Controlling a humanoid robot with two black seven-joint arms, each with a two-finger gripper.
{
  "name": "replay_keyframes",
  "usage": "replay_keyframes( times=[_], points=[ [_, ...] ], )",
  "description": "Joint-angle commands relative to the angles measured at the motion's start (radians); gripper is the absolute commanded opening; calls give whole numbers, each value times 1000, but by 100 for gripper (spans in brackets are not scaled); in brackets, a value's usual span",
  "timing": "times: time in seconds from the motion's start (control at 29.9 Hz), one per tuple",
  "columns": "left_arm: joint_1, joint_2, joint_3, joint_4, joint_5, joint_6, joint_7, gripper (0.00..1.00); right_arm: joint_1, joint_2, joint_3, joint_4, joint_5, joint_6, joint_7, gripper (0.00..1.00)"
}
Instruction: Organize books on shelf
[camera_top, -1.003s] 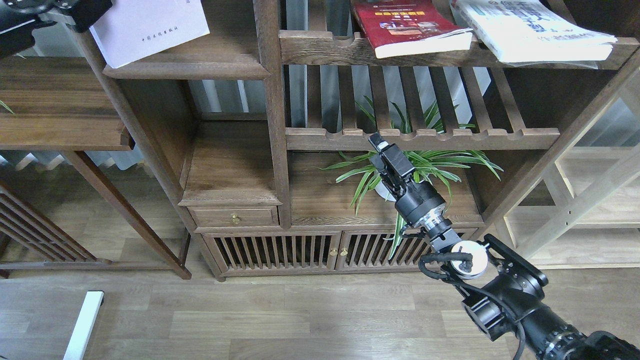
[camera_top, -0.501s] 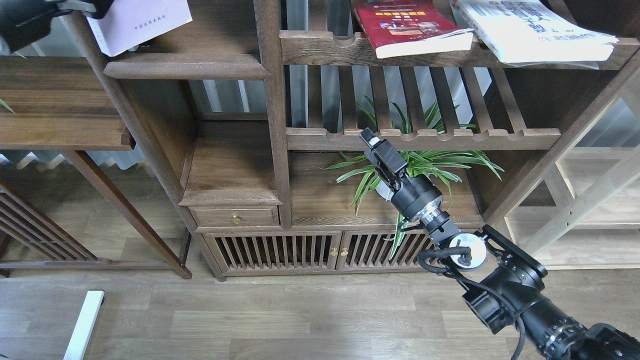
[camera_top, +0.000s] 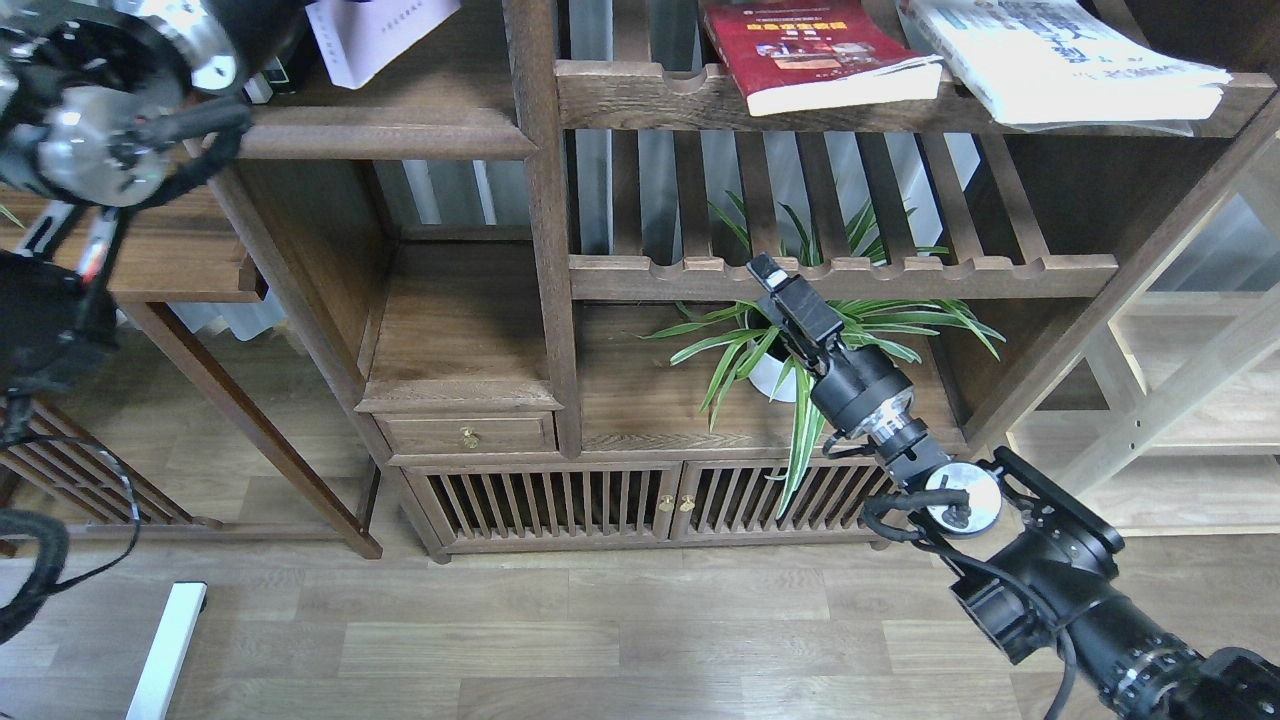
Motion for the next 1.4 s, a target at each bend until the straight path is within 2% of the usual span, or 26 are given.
replay_keyframes(
  times=[0.0, 0.2, 0.4, 0.53, 0.8, 0.94, 1.14, 1.37],
  points=[
    [-7, -4, 33, 5, 4, 82, 0, 9, 0, -3, 3, 0, 3, 0, 1, 93],
    [-12, 1, 35, 26, 4, 85, 0, 9, -2, -5, 8, 1, 3, 0, 1, 93],
    [-59, 7, 35, 109, 1, 47, 0, 13, -2, -5, 29, 1, 6, 0, 1, 93],
    [-71, 9, 30, 144, -7, 38, 0, 8, 2, -7, 29, 1, 6, 0, 1, 93],
    [-81, 26, 13, 241, -12, -79, -1, 8, 8, -2, 37, 0, 6, 0, 1, 93],
    [-110, 30, 24, 294, -38, -102, -21, 8, 8, 1, 37, 0, 6, 0, 1, 93],
    [-124, 30, 32, 345, -41, -107, -78, 8, 8, 7, 35, 0, 6, 0, 1, 93],
    [-124, 29, 53, 380, -42, -108, -165, 8, 9, 7, 40, 1, 8, 0, 1, 93]
  ],
)
